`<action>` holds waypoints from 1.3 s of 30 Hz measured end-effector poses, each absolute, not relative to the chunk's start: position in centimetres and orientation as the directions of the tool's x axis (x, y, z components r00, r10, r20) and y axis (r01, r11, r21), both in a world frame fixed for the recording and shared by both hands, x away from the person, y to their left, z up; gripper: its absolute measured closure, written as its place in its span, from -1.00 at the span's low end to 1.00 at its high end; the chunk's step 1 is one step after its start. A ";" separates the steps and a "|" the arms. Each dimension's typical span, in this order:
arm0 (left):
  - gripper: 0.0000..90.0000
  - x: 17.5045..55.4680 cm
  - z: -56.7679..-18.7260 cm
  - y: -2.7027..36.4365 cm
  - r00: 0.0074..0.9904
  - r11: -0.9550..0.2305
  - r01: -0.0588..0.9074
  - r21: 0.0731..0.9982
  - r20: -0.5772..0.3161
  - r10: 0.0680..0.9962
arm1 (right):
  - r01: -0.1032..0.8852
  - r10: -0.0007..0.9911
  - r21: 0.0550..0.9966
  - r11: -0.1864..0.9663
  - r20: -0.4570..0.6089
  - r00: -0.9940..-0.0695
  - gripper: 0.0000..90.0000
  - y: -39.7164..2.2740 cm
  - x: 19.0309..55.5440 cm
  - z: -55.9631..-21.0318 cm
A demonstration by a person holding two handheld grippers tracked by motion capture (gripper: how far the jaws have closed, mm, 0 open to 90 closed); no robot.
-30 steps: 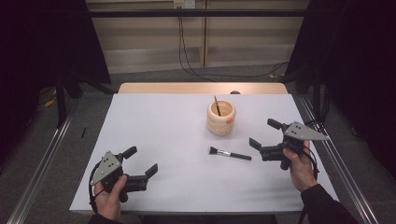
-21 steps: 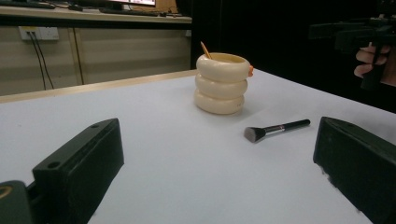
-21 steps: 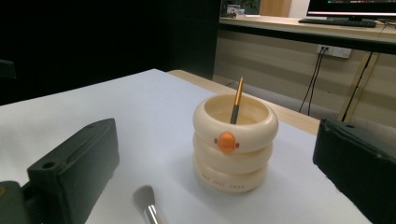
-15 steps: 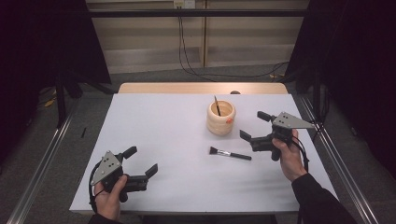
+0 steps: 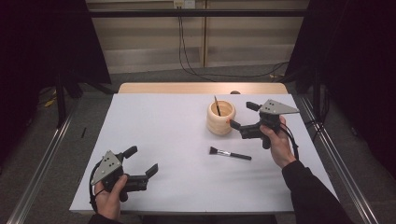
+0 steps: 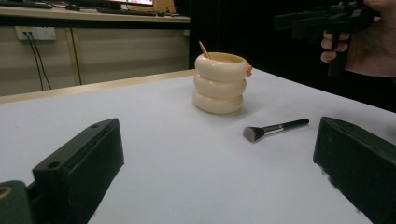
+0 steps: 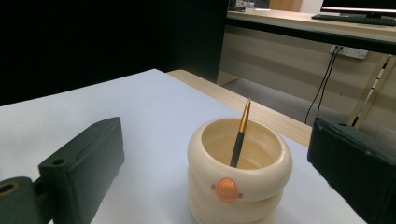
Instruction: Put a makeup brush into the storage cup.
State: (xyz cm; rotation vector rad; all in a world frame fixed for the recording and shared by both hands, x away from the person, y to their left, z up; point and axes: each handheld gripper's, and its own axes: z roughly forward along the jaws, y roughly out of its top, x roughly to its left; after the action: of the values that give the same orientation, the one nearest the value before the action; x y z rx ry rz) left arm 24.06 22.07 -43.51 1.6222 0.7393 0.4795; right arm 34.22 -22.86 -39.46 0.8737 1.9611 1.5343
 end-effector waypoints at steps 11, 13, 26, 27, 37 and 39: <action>-0.96 24.0 -43.5 22.2 0.712 -0.059 0.199 0.978 -0.103 0.694 | 0.205 0.768 0.966 0.160 0.009 -0.641 -0.77 -22.8 34.3 -39.7; -0.95 23.9 -43.5 22.2 0.706 -0.060 0.199 0.978 -0.101 0.701 | 0.213 0.763 0.962 0.172 0.006 -0.646 -0.73 -22.9 34.3 -39.7; -0.95 24.0 -43.5 22.3 0.707 -0.067 0.200 0.977 -0.097 0.701 | 0.327 0.638 0.858 0.395 0.000 -0.770 -0.34 -21.7 34.5 -39.7; -0.95 24.0 -43.5 22.3 0.707 -0.067 0.200 0.977 -0.096 0.700 | 0.335 0.634 0.847 0.413 -0.003 -0.773 -0.31 -21.6 34.5 -39.8; -0.95 24.1 -43.6 22.3 0.704 -0.070 0.204 0.976 -0.097 0.703 | 0.415 0.587 0.768 0.488 0.063 -0.807 -0.05 -21.9 35.4 -40.3; -0.95 24.1 -43.6 22.3 0.706 -0.071 0.205 0.976 -0.097 0.701 | 0.415 0.568 0.765 0.491 0.080 -0.819 -0.02 -22.1 35.6 -40.5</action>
State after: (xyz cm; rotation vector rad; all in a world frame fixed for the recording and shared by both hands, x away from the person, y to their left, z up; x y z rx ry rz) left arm 24.08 22.30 -43.59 1.6270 0.7477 0.4792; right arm 35.59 -22.14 -40.45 0.8504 2.5502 1.2327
